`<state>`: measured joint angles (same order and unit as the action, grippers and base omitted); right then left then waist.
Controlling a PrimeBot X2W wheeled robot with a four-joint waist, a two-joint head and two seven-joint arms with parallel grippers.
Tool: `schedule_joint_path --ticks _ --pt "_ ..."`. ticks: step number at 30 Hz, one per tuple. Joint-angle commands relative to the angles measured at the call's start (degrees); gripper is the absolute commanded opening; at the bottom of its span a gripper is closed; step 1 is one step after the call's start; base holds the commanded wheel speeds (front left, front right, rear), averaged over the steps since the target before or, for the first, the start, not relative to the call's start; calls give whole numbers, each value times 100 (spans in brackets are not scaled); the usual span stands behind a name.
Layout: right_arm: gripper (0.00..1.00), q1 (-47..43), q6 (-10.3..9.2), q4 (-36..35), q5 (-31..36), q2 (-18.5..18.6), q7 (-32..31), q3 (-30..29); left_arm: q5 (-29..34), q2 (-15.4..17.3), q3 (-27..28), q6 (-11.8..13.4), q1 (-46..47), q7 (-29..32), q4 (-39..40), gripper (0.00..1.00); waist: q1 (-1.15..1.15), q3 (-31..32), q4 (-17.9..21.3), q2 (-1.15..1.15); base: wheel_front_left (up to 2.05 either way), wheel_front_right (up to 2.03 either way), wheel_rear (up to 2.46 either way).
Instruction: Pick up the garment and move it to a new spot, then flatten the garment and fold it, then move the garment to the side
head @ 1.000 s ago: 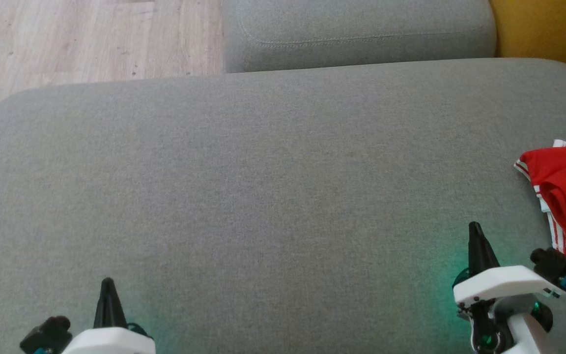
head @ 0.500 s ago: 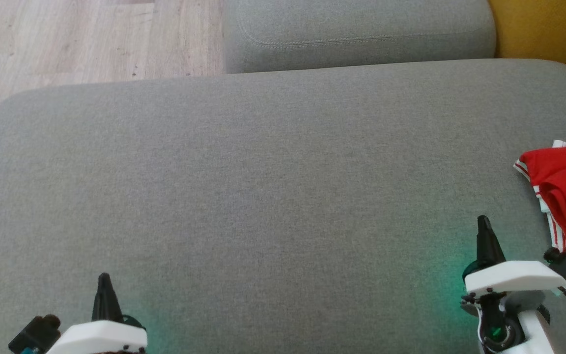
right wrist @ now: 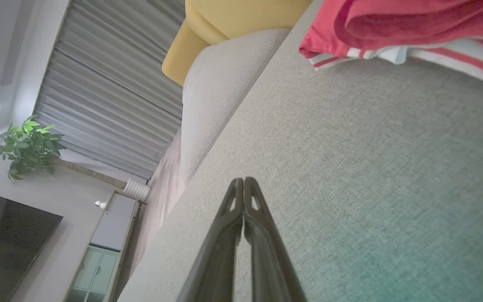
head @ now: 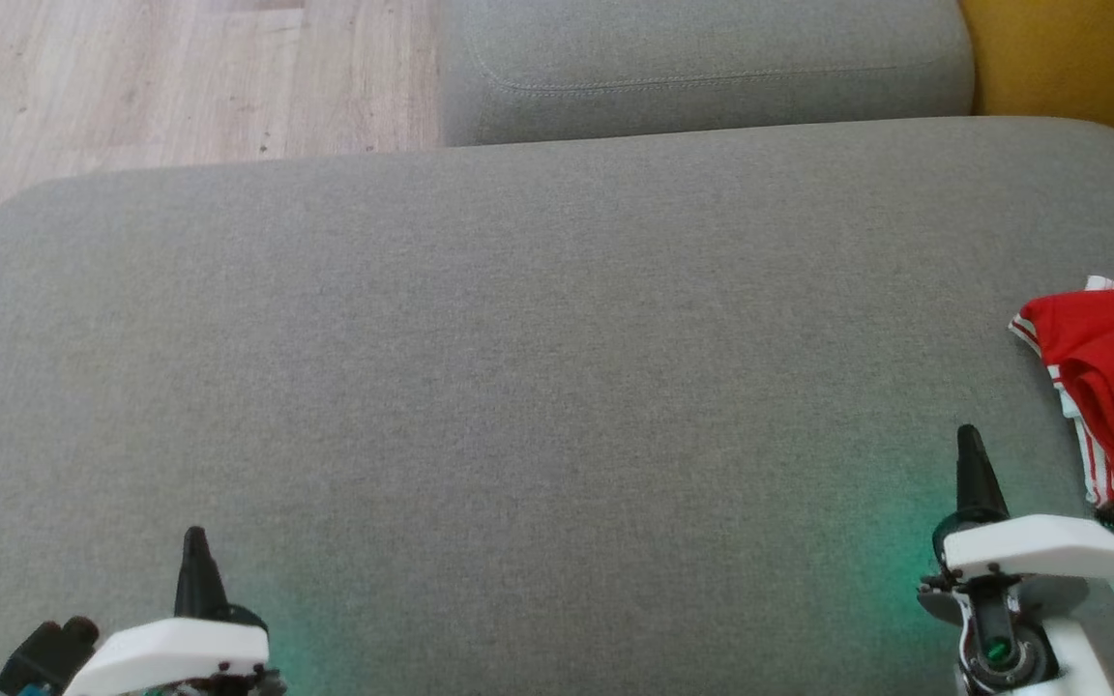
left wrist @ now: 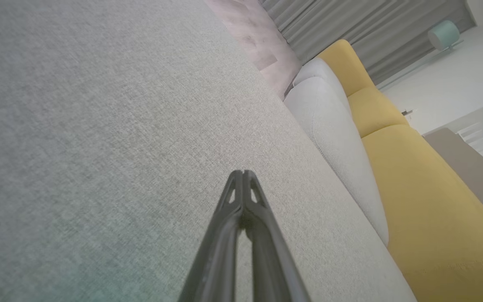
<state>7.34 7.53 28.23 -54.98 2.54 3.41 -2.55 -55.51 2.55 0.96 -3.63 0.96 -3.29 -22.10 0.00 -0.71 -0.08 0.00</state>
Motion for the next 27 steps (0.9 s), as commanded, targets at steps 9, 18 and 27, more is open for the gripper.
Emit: schedule_joint_path --ticks 9,18,27 --pt "0 113 -2 -425 -651 21 -200 -31 -642 22 219 -100 319 169 295 0 0 8 1 0 0 0 0" --pt "0 65 -3 -633 -1293 24 -365 -108 -1275 25 290 -160 362 338 401 0 0 18 3 0 0 0 0" --pt "0 22 -3 -821 -1870 26 -514 -177 -1844 26 353 -214 401 490 497 0 0 26 4 0 0 0 0"
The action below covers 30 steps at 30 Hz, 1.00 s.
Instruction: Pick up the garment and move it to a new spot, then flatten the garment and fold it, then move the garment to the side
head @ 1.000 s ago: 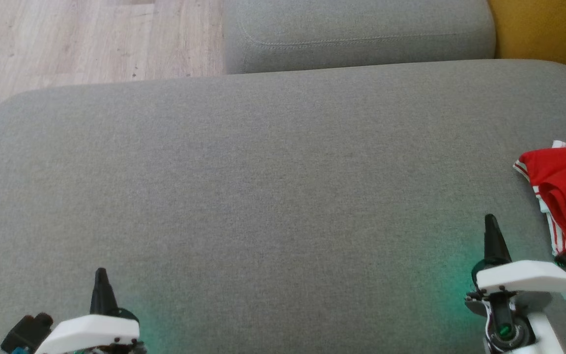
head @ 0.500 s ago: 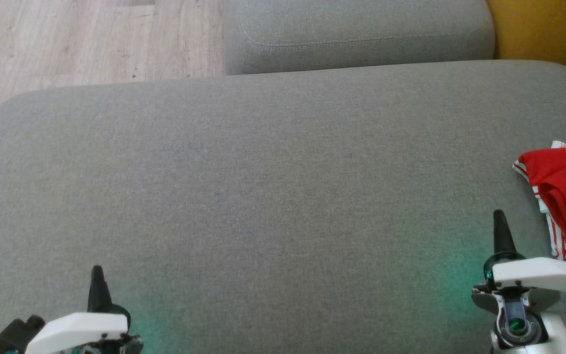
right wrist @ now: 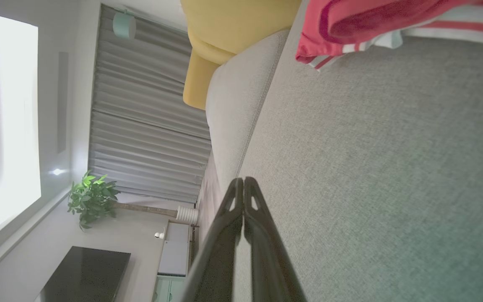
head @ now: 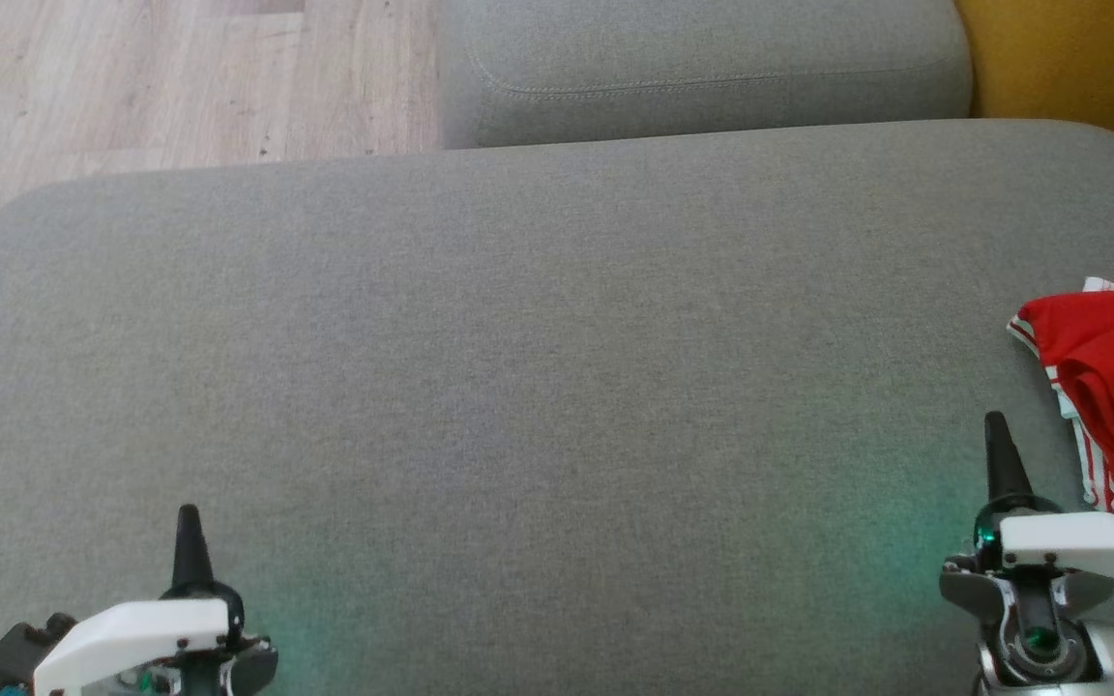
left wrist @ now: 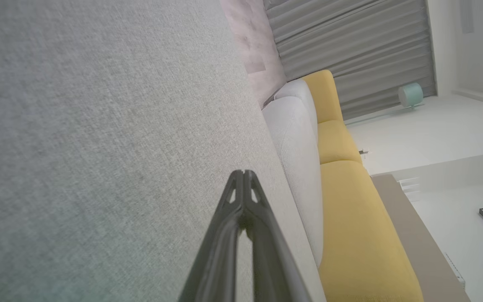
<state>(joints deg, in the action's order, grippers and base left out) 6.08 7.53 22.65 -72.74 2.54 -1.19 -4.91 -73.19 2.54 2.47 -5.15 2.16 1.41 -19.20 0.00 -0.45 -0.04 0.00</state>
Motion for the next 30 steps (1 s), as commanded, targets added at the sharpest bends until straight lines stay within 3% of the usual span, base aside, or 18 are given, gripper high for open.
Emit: schedule_joint_path --ticks 1,30 --pt "0 143 -3 -283 -159 26 -70 51 -140 28 210 -68 285 37 217 0 0 1 0 0 0 0 0" --pt "0 10 -4 -862 -1943 33 -530 -162 -1898 33 405 -234 404 507 513 0 0 27 4 0 0 0 0"
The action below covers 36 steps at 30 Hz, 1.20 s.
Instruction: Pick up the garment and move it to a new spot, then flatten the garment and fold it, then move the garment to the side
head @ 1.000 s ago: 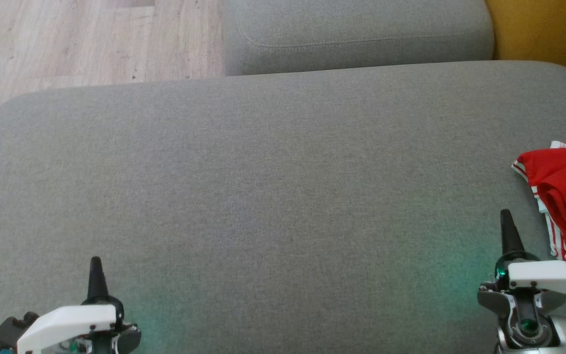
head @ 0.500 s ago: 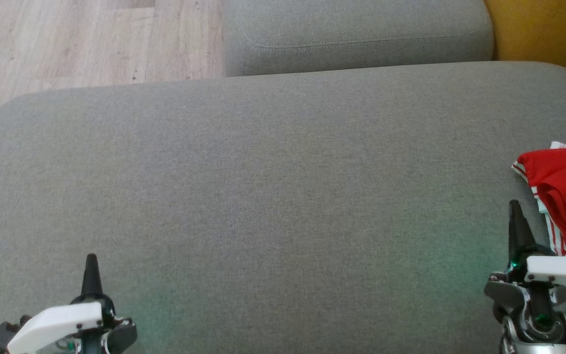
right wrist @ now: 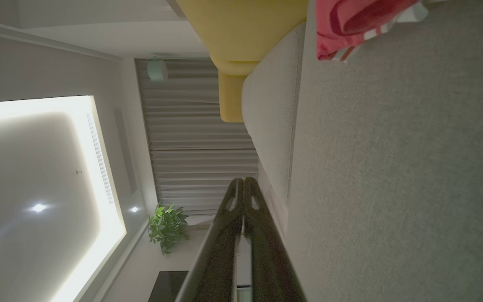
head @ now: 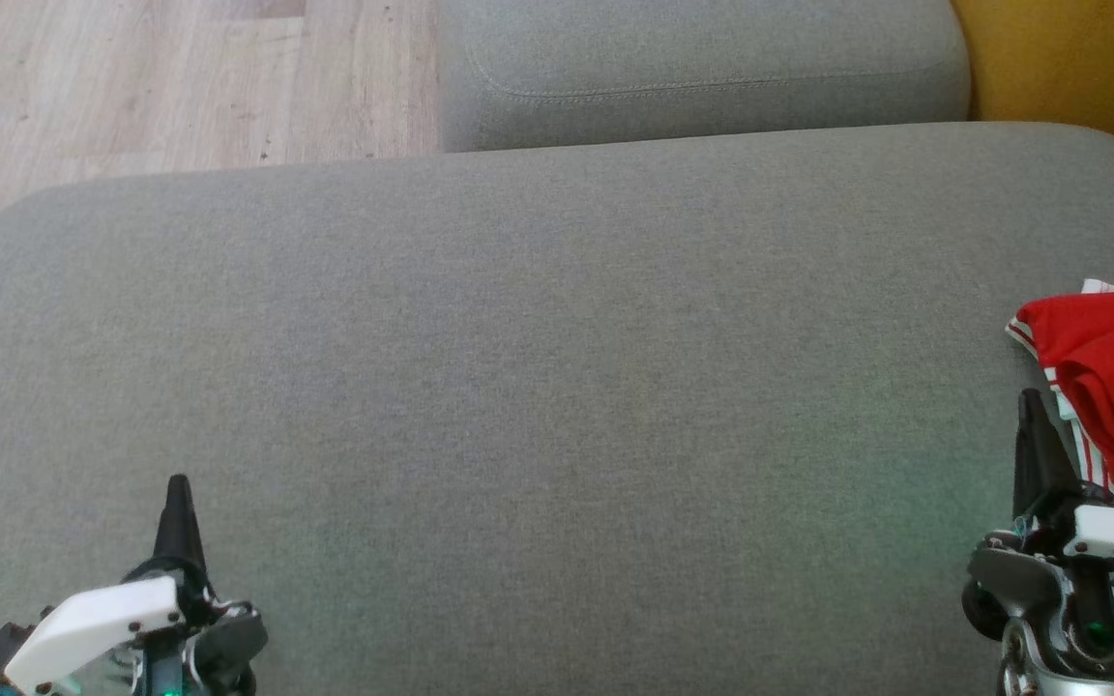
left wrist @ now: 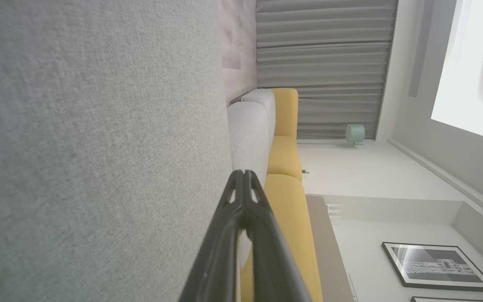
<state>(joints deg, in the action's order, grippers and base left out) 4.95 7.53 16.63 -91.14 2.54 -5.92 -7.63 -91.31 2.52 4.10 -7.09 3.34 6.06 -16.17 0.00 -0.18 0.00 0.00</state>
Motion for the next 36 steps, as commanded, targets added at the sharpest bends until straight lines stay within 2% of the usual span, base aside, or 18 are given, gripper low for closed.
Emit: schedule_joint_path --ticks 1,36 --pt "0 124 -4 -260 -103 33 -57 111 -86 36 241 -40 285 43 210 0 0 0 0 0 0 0 0" --pt "0 124 -4 -260 -103 33 -57 111 -86 36 241 -40 285 42 211 0 0 0 0 0 0 0 0"
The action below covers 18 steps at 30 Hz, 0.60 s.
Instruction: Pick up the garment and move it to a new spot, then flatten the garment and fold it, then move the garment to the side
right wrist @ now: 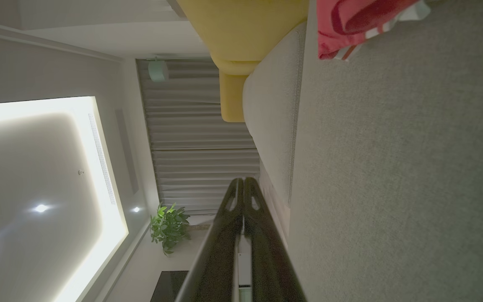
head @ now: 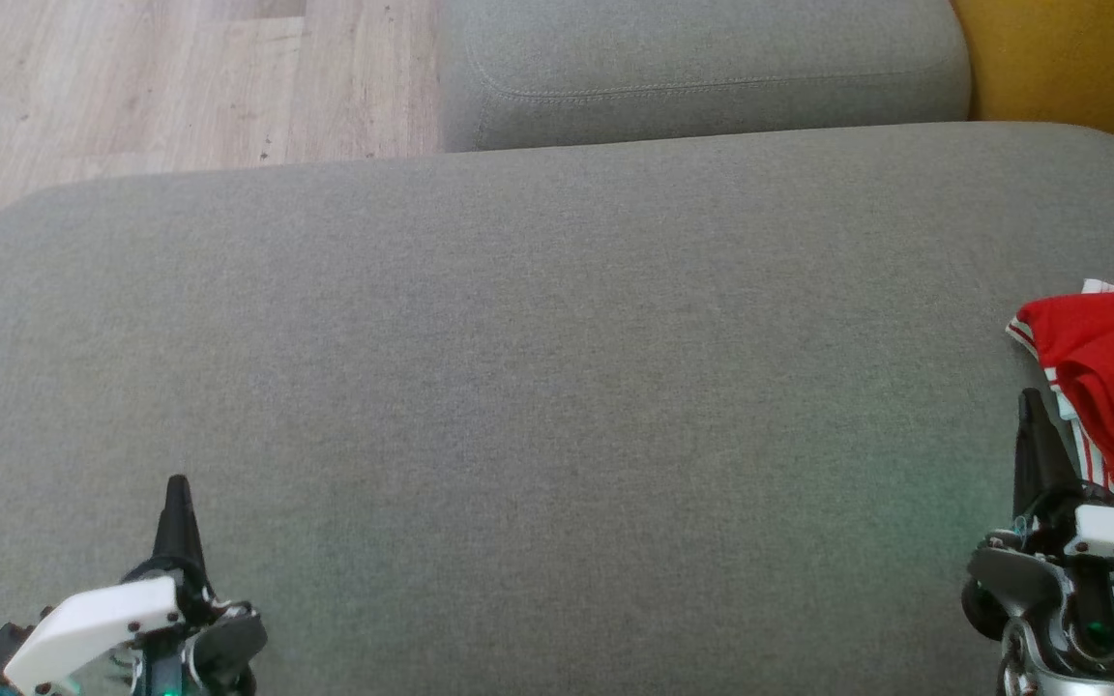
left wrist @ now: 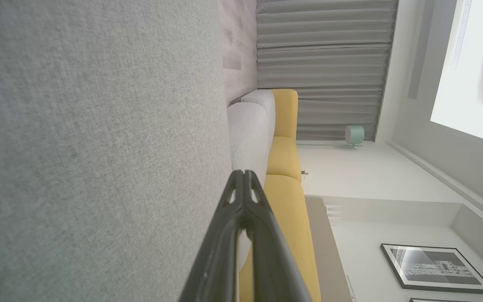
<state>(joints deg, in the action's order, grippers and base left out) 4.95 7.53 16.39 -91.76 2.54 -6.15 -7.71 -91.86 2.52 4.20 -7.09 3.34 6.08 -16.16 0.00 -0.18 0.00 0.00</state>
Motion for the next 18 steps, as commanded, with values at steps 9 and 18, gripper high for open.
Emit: schedule_joint_path --ticks 9,18 --pt "0 124 -4 -236 -41 33 -34 119 -31 36 231 -40 285 40 210 0 0 0 0 0 0 0 0" --pt "0 124 -4 -236 -41 33 -34 119 -31 36 231 -40 285 40 210 0 0 0 0 0 0 0 0"
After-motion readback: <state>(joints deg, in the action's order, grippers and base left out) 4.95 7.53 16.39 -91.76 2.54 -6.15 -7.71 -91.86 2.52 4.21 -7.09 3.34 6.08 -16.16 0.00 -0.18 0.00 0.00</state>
